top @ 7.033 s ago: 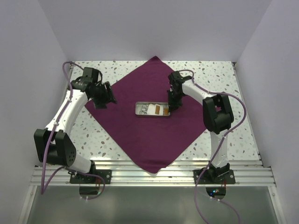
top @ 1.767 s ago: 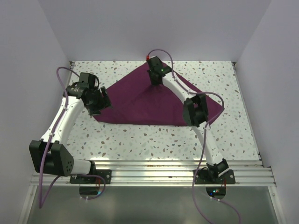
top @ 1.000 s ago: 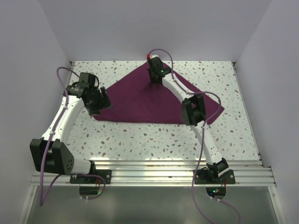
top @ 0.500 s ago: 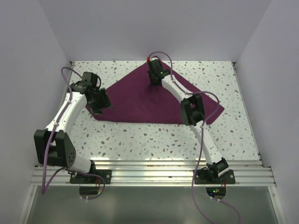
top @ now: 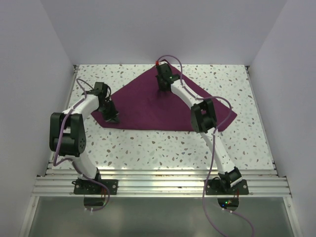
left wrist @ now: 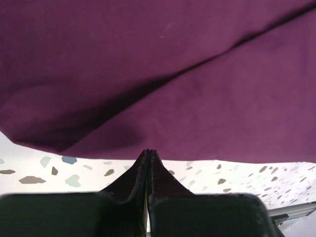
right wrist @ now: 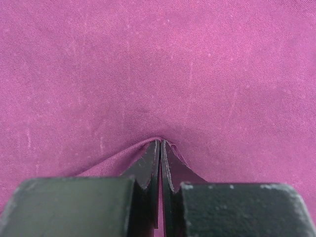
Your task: Prepare the surgical pack
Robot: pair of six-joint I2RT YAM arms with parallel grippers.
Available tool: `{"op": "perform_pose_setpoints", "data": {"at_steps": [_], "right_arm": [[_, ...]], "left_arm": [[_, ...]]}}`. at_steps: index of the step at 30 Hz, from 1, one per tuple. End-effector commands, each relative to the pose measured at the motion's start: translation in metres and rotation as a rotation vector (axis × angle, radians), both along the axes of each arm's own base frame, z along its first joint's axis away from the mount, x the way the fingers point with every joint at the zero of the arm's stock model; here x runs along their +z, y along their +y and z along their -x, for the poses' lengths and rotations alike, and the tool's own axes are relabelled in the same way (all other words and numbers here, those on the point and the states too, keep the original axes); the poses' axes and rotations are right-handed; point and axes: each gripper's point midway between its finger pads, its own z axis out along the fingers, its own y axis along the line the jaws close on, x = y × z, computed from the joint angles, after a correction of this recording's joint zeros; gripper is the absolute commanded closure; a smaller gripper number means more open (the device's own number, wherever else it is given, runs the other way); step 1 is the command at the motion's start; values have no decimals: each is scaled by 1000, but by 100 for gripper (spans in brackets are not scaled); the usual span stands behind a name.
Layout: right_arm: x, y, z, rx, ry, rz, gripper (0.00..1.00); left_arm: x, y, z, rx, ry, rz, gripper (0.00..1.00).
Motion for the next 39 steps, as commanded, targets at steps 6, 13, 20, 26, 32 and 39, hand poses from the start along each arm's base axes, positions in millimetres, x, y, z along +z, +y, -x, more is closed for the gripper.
{"op": "perform_pose_setpoints", "data": {"at_steps": [6,13,20,26,32,39], "right_arm": [[18,0,-3,-11,-16,-62,99],[16,-5,-3,-16,-3,-68,98],[16,-6,-2,-16,5,-72,98],[16,-4,2,-6,19,-82,95],[20,-3,2,-1,17,-87,94],[20,-3,2,-6,21,-94,93]], "left_arm": [[-48,37,17,83,85,-26,100],[-64,72,44,161,183,-51,100],[-20,70,26,175,64,-26,100],[12,74,-6,194,-63,-25,95],[-31,71,6,189,56,-5,98],[-65,89,37,215,168,-46,99]]}}
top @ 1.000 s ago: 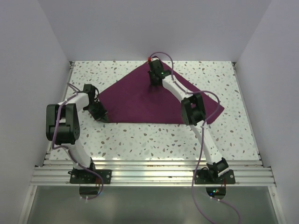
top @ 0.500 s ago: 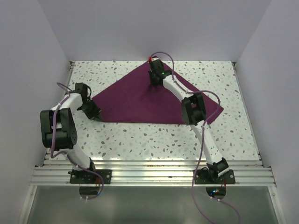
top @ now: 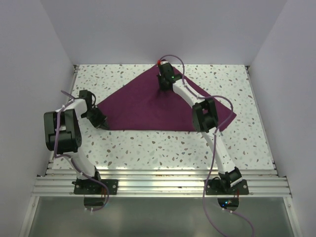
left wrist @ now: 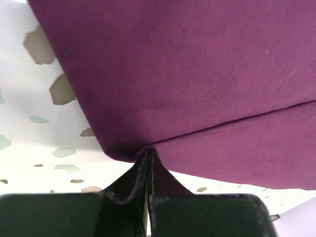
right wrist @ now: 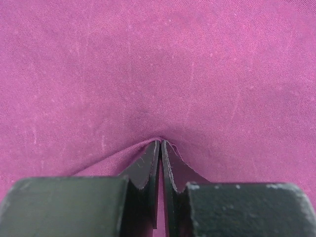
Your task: Prepare the surgical pack
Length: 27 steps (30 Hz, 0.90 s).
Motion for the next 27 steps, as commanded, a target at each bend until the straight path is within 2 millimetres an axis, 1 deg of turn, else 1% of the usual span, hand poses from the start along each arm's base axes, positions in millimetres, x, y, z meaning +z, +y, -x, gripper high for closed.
{"op": "perform_pose_setpoints", "data": {"at_steps": [1,2,4,5,6,8,9,12,13,15,16,17,18,19,20,21,22,23,24,25,26,27], "right_arm": [[22,-7,2,-20,0,-15,93],[21,-6,2,-20,0,-16,93],[21,-6,2,-19,2,-20,92],[20,-5,2,-18,6,-22,92],[20,-6,1,-19,4,-24,92],[20,-6,2,-17,6,-21,92],[20,-5,2,-16,5,-22,92],[25,-5,0,-17,-4,-26,91],[23,-6,1,-16,1,-24,88],[29,-5,0,-13,-6,-26,81],[31,-5,2,-11,-2,-27,71],[42,-6,1,-15,-17,-34,65],[48,-6,1,-15,-24,-38,57],[54,-6,2,-14,-29,-39,51],[73,-6,2,-15,-51,-52,49],[81,-7,3,-14,-61,-57,47],[91,-8,4,-15,-67,-62,43],[106,-9,7,-11,-82,-72,40],[113,-9,10,-7,-84,-76,37],[118,-10,14,-7,-81,-80,37],[115,-9,20,3,-57,-87,36],[128,-9,26,4,-59,-113,36]], "left_arm": [[-18,28,13,-2,48,-94,99],[-12,33,7,0,33,-114,99],[-2,44,-2,-11,9,-167,96],[11,48,-13,-13,-27,-187,93],[17,51,-18,-21,-45,-199,86],[31,58,-27,-20,-73,-240,80],[36,61,-29,-23,-86,-251,76],[46,65,-36,-15,-105,-272,70],[48,65,-38,-11,-117,-271,68],[54,64,-46,0,-149,-265,62],[56,65,-48,2,-160,-264,60],[59,65,-54,6,-175,-262,58],[61,65,-56,5,-180,-263,54],[65,66,-60,5,-191,-264,53],[63,67,-62,3,-188,-266,51],[63,67,-63,0,-187,-264,49],[65,67,-66,-3,-192,-264,49],[64,68,-67,-2,-191,-263,48],[64,70,-67,1,-190,-267,48],[64,71,-69,3,-195,-268,47],[63,74,-70,15,-197,-268,43],[61,76,-71,21,-192,-267,41]]}}
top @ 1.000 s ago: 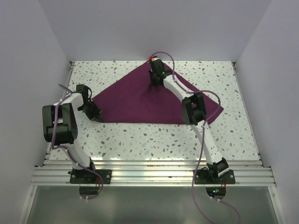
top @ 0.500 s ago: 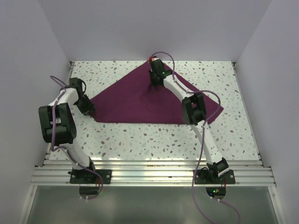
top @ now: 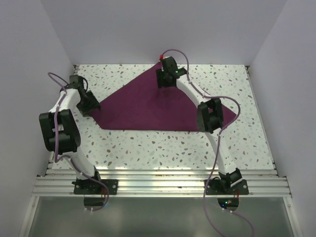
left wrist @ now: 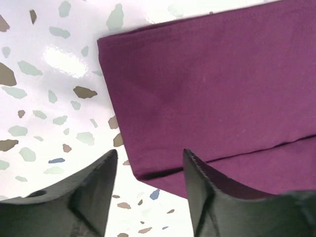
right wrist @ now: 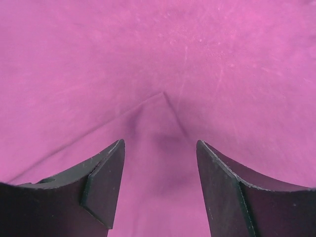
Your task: Prepare the surgical pack
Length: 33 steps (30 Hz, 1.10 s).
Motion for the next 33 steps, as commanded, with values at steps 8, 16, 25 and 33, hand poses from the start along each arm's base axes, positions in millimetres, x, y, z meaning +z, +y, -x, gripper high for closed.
{"op": "perform_pose_setpoints", "data": {"at_steps": [8,16,25,33], "right_arm": [[74,30,54,104,179,-409,67],[85,99,126,305,249,-388,79],[32,140,204,378,343,-216,92],[-13,144,223,371,423,-175,98]], "left_arm": [[-9,35,-31,0,-64,39,23],[-31,35,-43,-42,-73,112,23],[-34,42,-44,3,-49,116,27],[-38,42,-37,62,-2,160,29]]}}
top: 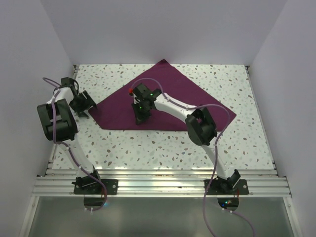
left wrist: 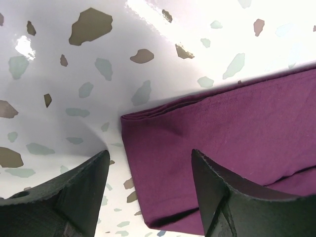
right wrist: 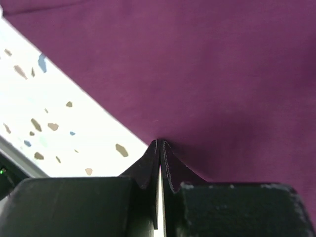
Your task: Prepare the surgical pack
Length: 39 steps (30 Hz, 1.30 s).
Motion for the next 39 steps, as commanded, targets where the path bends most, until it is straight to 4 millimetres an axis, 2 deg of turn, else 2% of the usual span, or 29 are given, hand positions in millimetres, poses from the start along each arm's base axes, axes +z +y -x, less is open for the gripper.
{"op": "perform_pose_setpoints", "data": {"at_steps": [1,4,7,11,16,18,20,27,29,33,39], "right_arm": [[-1,-10,-17,-53,-28,16,99],[-14,-11,-16,-52,-21,36,99],[-12,-7,-14,-30,-34,39,99],[4,0,-10,-8,-50,13,99],[33,8,-17,-18,-102,-37,99],[35,10,-17,-18,-103,-43,99],[28,10,-15,-15,-88,-36,99],[-28,4,2,-4,-26,61,100],[-38,2,6,3,-12,86,100],[-48,0,11,9,-1,101,100],[-49,1,11,6,4,101,100]], "left_arm": [[4,5,-5,34,3,27,29],[8,6,-7,29,-7,22,29],[12,8,-7,27,-16,11,27],[11,8,-7,24,-10,13,26],[10,10,-7,24,-4,9,28],[11,12,-8,27,-6,5,28],[11,14,-9,30,-6,5,29],[12,21,-19,29,-20,6,35],[11,19,-23,21,-29,19,37],[5,15,-25,8,-33,45,42],[-6,12,-23,2,-20,64,50]]}}
